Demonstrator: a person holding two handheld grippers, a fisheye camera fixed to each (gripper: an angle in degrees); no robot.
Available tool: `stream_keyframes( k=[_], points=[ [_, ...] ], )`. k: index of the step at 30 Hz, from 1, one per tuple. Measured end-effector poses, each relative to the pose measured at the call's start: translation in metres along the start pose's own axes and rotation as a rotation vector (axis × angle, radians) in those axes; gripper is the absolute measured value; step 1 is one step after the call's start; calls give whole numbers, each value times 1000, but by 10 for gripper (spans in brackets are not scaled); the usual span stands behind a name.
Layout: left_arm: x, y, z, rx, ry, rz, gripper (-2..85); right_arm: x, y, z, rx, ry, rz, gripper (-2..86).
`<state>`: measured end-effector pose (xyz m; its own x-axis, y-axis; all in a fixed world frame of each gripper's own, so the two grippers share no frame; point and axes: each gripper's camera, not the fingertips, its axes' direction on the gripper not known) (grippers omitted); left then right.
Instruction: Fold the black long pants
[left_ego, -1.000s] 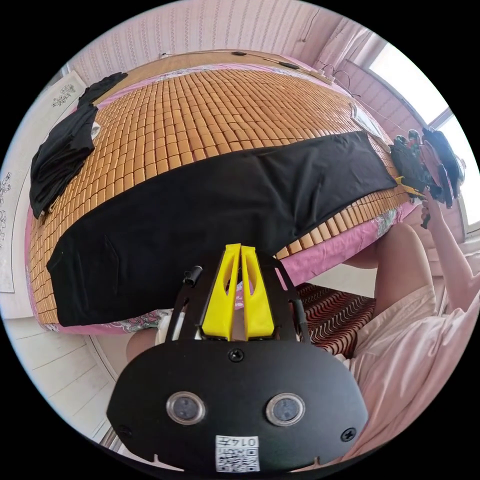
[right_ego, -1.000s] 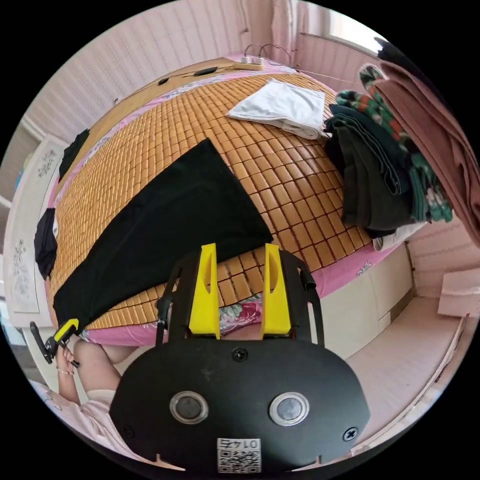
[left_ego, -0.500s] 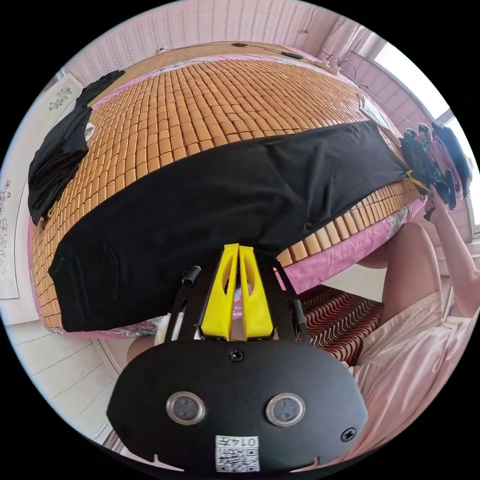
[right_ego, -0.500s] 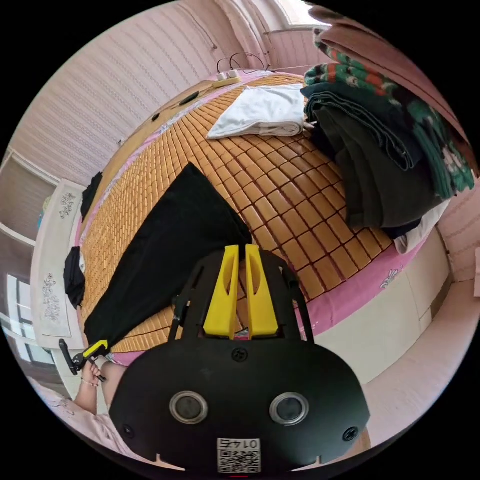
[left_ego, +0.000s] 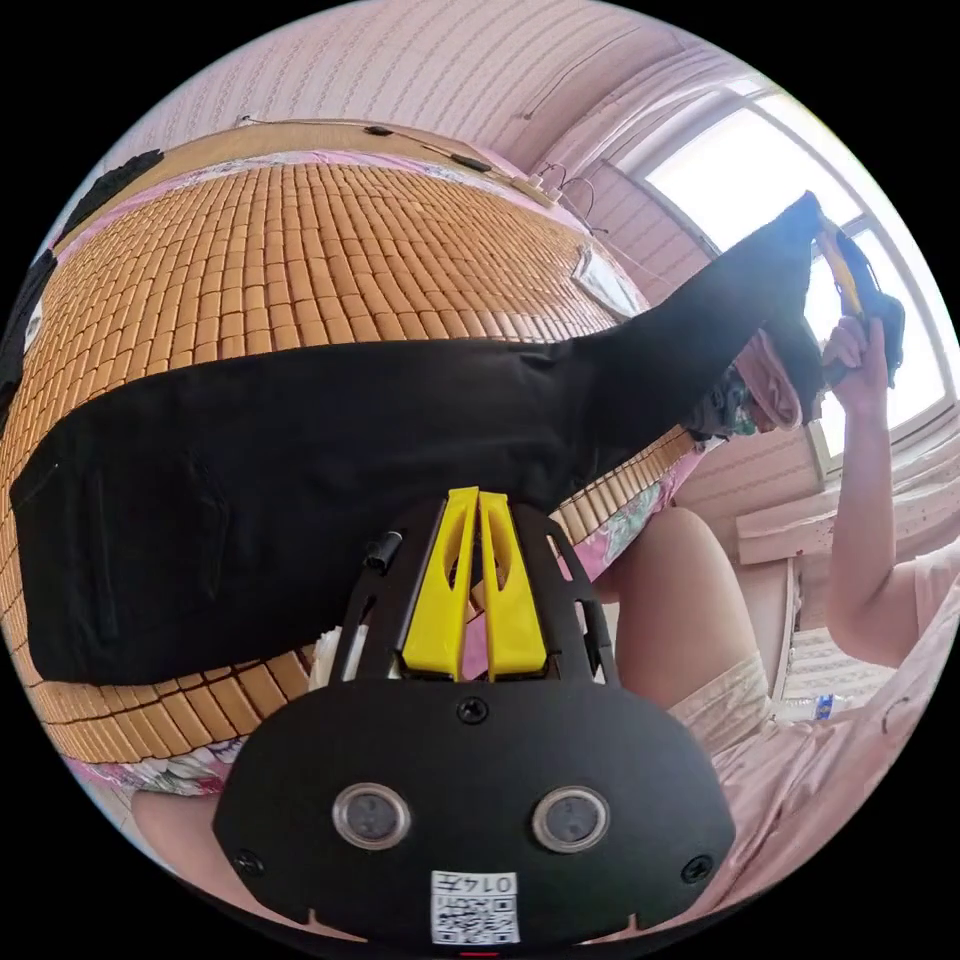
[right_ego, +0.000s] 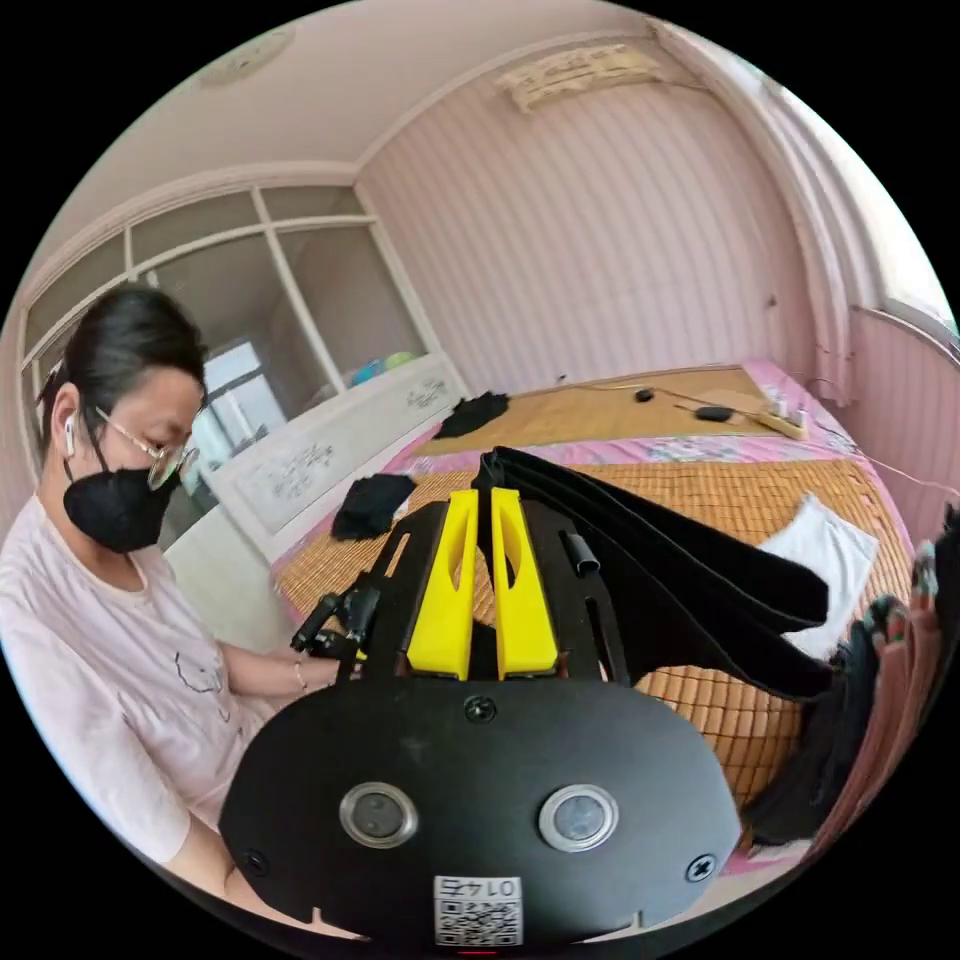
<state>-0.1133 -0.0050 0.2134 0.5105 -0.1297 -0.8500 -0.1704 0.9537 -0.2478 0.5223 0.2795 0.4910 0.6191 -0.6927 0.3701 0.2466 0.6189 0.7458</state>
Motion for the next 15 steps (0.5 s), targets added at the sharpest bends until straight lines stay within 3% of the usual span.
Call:
stream_keyframes(
  k=[3,6,8,15],
  points=[
    [-28,15,-35,56,-8,-72,-10,-37,15,120,-313,-146,-57,33],
    [-63,36,-58,50,-79,-171,-10,-48,67,222,-617,-166,-7,52],
    [-81,47,-67,45,-116,-226,-10,-51,89,250,-716,-148,10,65],
    [-106,40,-69,89,-99,-265,-10,-79,77,279,-672,70,-144,68]
  ],
)
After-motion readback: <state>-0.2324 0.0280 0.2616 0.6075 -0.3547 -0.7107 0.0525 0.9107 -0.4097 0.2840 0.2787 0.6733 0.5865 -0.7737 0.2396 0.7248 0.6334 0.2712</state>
